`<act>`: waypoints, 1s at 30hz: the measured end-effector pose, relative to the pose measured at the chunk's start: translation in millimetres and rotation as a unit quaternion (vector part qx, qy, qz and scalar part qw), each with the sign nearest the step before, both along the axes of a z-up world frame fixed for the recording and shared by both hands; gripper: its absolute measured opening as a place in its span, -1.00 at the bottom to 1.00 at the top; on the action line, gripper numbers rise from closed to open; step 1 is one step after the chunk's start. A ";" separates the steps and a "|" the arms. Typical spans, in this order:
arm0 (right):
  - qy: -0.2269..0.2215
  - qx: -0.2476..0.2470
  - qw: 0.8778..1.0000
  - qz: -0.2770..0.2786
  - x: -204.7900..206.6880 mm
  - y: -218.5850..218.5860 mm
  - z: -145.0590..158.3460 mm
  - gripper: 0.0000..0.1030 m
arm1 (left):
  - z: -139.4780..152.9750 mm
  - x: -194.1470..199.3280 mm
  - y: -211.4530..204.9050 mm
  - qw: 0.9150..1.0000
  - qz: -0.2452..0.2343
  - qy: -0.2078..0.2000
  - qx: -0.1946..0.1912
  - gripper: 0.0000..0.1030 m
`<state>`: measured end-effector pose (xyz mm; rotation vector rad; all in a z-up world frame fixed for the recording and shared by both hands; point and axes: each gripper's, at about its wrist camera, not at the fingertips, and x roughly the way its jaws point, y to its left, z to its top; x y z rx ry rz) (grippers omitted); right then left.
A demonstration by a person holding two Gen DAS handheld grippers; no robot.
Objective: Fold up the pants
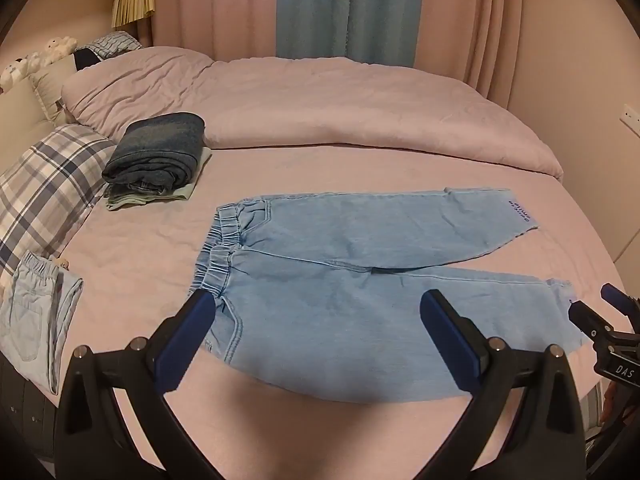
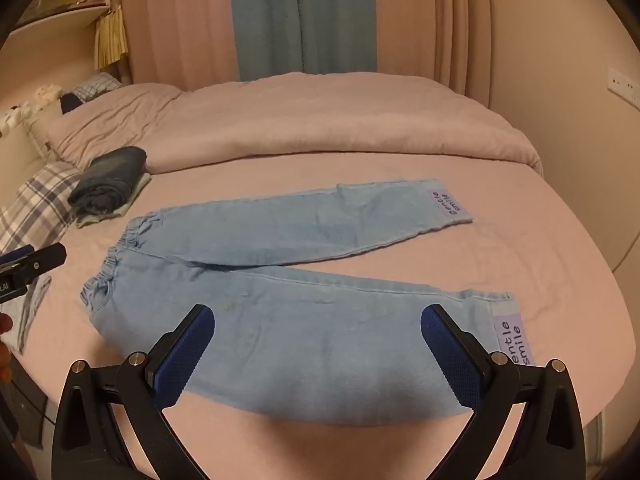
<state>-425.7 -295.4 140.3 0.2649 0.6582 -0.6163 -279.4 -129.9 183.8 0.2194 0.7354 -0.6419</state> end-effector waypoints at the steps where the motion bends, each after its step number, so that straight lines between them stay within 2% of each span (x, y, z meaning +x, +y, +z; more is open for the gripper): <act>1: 0.001 -0.001 1.000 0.000 0.0 0.0 -0.2 1.00 | 0.4 0.1 -0.9 1.000 0.000 0.002 -0.001 0.99; 30: 0.001 0.000 1.000 0.000 -1.7 -0.4 3.2 1.00 | 2.6 -2.9 -3.0 1.000 -0.005 0.001 -0.004 0.99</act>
